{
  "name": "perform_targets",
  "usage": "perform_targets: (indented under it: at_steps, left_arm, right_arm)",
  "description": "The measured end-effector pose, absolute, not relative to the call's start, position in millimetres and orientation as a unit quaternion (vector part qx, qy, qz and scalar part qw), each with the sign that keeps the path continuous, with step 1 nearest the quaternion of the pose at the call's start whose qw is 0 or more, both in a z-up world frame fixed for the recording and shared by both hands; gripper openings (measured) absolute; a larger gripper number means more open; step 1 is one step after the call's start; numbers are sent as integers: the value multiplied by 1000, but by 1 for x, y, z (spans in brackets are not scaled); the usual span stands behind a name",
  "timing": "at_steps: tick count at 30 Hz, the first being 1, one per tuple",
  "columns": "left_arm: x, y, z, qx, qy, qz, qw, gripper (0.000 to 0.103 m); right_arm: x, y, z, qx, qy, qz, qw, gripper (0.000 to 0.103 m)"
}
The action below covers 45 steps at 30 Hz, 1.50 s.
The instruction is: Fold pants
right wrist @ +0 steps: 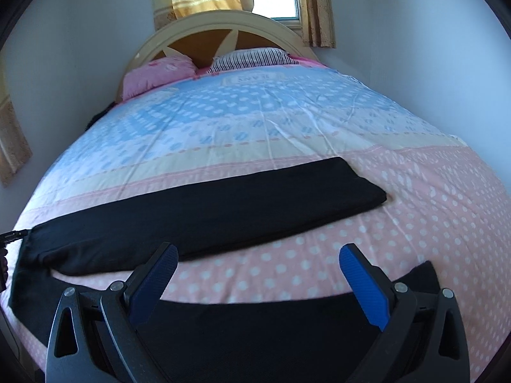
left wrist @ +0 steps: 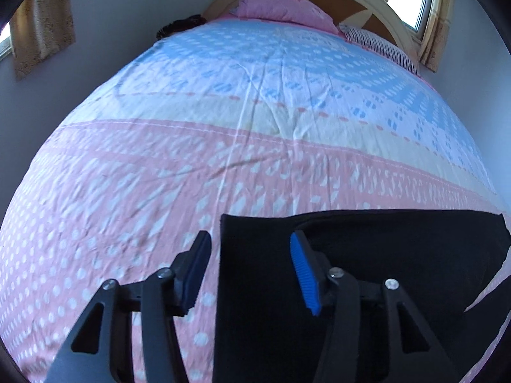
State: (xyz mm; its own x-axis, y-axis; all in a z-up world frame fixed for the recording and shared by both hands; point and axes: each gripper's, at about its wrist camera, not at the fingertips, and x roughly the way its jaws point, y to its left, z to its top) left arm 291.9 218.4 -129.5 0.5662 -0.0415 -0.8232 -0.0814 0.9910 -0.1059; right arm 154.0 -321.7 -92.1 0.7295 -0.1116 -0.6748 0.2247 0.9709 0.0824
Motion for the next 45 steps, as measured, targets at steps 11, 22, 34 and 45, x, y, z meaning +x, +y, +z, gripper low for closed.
perform_targets:
  at_steps: [11,22,34,45]
  left_arm:
    - [296,220,-140,-52,454,-10,889,41]
    - [301,205,-136,-14,459,-23,888,17]
    - [313,192,-136,24,475,-2,879,25]
    - [292,210,-106,-31,408,-34,912,12]
  right_arm:
    - [188,-370,-100,101,385,-118,910,90]
    - [254,-479,-100,134,402,-181,888,89]
    - [334,-490,-155,155,474,-105,860,66]
    - [280,-481,-110,140,408,-79,899,8]
